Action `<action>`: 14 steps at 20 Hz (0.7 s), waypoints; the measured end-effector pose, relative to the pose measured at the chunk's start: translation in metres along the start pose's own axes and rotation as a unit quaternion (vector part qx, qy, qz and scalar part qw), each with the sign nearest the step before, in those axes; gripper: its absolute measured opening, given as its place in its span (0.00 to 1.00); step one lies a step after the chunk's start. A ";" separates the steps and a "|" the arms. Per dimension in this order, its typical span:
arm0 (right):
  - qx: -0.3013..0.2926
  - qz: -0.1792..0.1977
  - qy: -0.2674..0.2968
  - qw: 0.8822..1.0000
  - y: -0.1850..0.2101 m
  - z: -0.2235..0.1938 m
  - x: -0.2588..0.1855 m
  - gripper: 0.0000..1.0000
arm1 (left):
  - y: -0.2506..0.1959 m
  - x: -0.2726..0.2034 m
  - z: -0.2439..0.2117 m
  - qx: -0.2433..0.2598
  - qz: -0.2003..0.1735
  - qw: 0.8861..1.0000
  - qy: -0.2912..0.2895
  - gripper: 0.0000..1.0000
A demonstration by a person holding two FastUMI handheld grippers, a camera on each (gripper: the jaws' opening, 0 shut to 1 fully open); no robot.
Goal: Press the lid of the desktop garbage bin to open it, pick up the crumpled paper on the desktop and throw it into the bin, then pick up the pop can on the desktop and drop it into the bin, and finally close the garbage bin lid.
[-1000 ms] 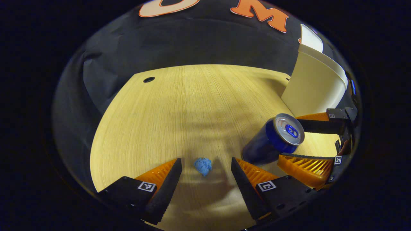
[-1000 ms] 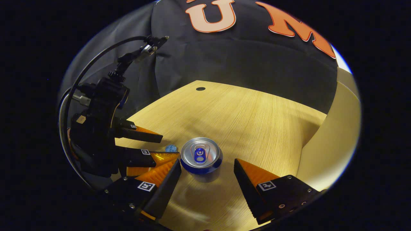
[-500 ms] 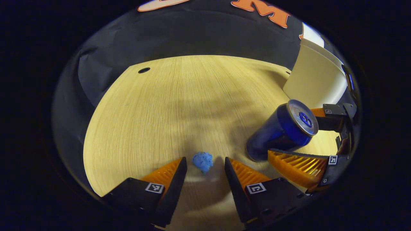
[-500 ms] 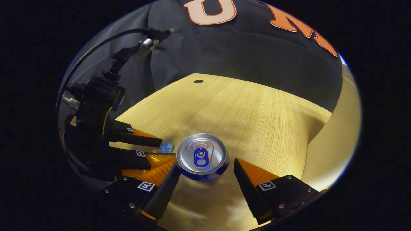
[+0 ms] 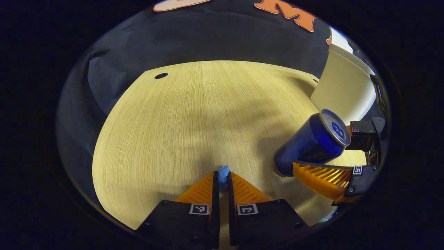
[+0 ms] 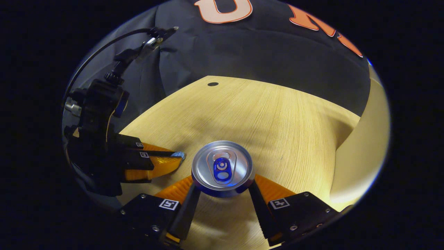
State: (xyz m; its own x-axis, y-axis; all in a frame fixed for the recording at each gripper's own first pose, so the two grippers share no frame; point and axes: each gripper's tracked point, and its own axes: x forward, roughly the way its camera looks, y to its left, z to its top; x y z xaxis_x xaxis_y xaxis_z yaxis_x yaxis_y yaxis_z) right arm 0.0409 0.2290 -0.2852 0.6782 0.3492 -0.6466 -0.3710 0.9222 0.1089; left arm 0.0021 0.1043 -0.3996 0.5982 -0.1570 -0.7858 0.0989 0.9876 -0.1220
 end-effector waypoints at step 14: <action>0.006 -0.018 -0.025 1.000 0.000 0.006 -0.003 0.80 | -0.019 -0.046 0.094 -0.018 -0.004 0.999 -0.041 0.15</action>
State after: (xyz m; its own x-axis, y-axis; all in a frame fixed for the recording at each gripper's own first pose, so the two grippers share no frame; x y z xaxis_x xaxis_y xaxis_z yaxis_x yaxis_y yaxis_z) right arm 0.0428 0.2286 -0.2793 0.7218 0.3242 -0.6114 -0.3393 0.9358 0.0957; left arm 0.0476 0.0920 -0.3036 0.6609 -0.1637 -0.7324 0.0767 0.9856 -0.1510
